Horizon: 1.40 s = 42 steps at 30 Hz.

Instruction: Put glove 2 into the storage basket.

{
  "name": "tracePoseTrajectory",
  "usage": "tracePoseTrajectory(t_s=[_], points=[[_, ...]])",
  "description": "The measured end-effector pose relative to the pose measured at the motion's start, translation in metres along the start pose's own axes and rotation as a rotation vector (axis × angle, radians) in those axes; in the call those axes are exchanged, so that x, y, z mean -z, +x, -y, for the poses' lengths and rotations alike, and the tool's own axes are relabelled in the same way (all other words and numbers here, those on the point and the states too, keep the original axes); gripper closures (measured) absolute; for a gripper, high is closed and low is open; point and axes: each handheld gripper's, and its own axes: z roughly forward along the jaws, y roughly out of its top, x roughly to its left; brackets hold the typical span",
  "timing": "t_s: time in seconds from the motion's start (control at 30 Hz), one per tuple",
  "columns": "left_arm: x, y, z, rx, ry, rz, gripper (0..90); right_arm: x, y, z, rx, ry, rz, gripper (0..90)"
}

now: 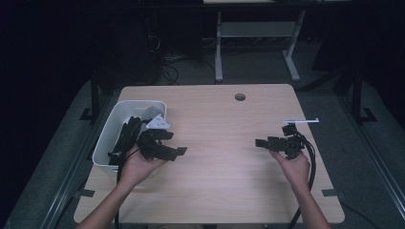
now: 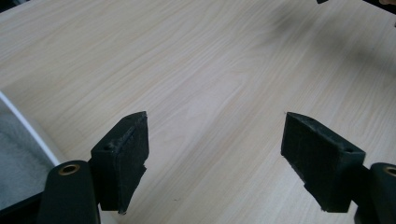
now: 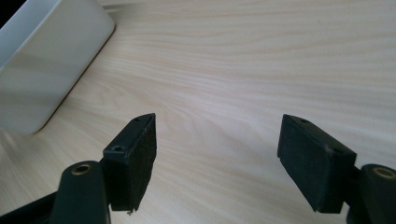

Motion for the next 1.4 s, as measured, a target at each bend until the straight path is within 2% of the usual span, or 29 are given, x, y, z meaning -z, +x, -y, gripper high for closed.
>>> tracePoseTrajectory(t_s=[0.33,0.7,1.17,1.4], points=[[-0.007,-0.005,-0.002,-0.005,-0.002,0.013,22.7,0.012,-0.018,0.024,-0.034,-0.003,0.011,27.5],[-0.021,-0.014,0.003,-0.013,-0.001,0.027,21.7,0.025,-0.029,0.042,-0.059,-0.012,0.015,27.1],[-0.033,-0.023,0.007,-0.021,-0.005,0.035,20.9,0.034,-0.036,0.059,-0.055,-0.021,0.026,26.7],[-0.043,-0.030,0.014,-0.016,0.005,0.051,20.5,0.040,-0.038,0.071,-0.036,-0.027,0.051,26.7]])
